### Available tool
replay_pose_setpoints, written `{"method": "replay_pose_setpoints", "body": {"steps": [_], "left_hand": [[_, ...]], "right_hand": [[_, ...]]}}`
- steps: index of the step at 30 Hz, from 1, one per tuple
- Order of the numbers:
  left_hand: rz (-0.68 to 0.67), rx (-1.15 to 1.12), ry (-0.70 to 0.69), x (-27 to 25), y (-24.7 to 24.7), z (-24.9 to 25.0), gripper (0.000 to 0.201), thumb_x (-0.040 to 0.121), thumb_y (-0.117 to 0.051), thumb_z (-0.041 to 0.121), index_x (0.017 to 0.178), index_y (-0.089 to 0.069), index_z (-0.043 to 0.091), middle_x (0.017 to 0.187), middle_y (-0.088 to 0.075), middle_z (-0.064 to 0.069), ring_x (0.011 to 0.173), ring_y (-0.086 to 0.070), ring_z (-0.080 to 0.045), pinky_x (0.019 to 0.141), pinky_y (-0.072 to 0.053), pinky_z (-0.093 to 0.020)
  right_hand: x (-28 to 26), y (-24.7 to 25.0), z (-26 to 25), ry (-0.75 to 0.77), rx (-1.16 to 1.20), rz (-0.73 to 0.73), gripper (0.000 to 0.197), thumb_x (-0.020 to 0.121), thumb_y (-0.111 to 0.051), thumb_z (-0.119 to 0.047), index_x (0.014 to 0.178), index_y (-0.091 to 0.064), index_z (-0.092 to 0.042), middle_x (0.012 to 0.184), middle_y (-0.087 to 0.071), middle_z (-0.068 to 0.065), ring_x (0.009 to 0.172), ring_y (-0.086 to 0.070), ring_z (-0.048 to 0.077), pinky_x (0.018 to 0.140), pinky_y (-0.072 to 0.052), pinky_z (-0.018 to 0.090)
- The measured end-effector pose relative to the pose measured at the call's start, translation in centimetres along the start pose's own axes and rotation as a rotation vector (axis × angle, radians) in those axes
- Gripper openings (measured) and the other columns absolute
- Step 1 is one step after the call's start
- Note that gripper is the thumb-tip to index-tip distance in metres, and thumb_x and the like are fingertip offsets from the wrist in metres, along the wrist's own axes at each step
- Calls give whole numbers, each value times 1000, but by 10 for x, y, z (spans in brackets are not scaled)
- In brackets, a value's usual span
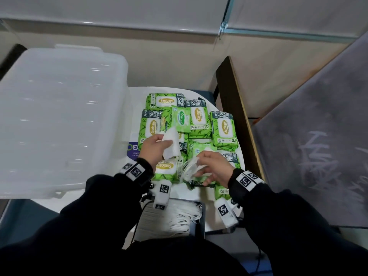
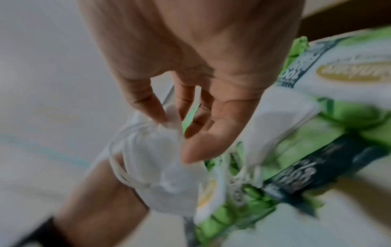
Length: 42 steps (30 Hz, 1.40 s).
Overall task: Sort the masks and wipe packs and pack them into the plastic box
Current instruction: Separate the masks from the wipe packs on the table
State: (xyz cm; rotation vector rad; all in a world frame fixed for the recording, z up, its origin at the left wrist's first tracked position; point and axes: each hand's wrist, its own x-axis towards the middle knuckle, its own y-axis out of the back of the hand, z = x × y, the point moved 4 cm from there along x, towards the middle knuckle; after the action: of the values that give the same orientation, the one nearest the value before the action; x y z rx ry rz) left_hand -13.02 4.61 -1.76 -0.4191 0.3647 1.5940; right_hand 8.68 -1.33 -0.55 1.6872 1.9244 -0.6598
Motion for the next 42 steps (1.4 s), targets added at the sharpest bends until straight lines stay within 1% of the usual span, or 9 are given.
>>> {"method": "replay_pose_setpoints", "body": {"steps": [3,8,12,16,20,27,31,36,42], "left_hand": [[7,-231,143,-21,9,-10,13,92,-70,3,105,-68,2,99,-70,-21,75,-68,-31,53,-57,-31],[36,-326,225,-34,22,-17,14,94,-71,10,106,-68,3,102,-68,-19,91,-64,-34,54,-58,-30],[4,-292,217,-36,30,-14,17,94,-70,11,110,-69,5,107,-69,-18,90,-66,-30,59,-58,-31],[2,-236,163,-39,34,-2,11,96,-66,8,104,-69,14,99,-69,-8,82,-64,-22,58,-54,-28],[9,-176,91,-39,36,5,28,97,-62,7,120,-69,20,118,-68,-6,98,-66,-25,65,-53,-31],[50,-1,-125,-40,37,29,25,85,-76,10,105,-71,24,104,-73,-2,95,-71,-26,72,-55,-36],[21,52,-148,-38,38,39,8,86,-76,15,93,-78,17,96,-77,-5,97,-72,-30,83,-57,-40],[-35,302,-302,-40,39,54,18,92,-67,13,99,-79,24,103,-76,4,103,-68,-20,90,-52,-32],[-205,398,-403,-59,32,88,17,82,-82,12,94,-78,23,92,-76,3,85,-71,-12,80,-58,-29]], "right_hand": [[2,-8,-4,-32,360,30,5,98,-56,-11,95,-53,-10,100,-51,14,88,-74,38,50,-58,39],[8,-34,5,-53,595,27,14,96,-46,1,91,-45,-12,97,-56,17,101,-73,43,69,-64,51],[13,-49,7,-97,641,-21,15,96,-54,-19,109,-57,-11,103,-61,21,92,-70,39,82,-62,57],[17,-51,7,-111,479,49,33,93,-74,-30,110,-67,-2,90,-72,18,82,-74,33,81,-63,52],[17,-47,3,-43,387,124,44,78,-85,-23,108,-70,7,91,-74,23,74,-75,29,69,-66,43],[17,-32,6,-32,337,146,23,88,-73,3,111,-66,2,99,-74,24,82,-74,31,67,-65,42],[17,-20,9,-30,341,301,35,89,-79,-12,120,-65,-6,109,-75,16,91,-75,33,68,-62,41],[15,-14,-2,87,371,426,38,90,-78,-21,126,-66,-13,109,-68,3,98,-61,21,86,-53,39],[14,-22,-17,128,551,404,28,96,-64,-1,124,-62,-1,106,-71,21,88,-68,33,75,-59,42]]}}
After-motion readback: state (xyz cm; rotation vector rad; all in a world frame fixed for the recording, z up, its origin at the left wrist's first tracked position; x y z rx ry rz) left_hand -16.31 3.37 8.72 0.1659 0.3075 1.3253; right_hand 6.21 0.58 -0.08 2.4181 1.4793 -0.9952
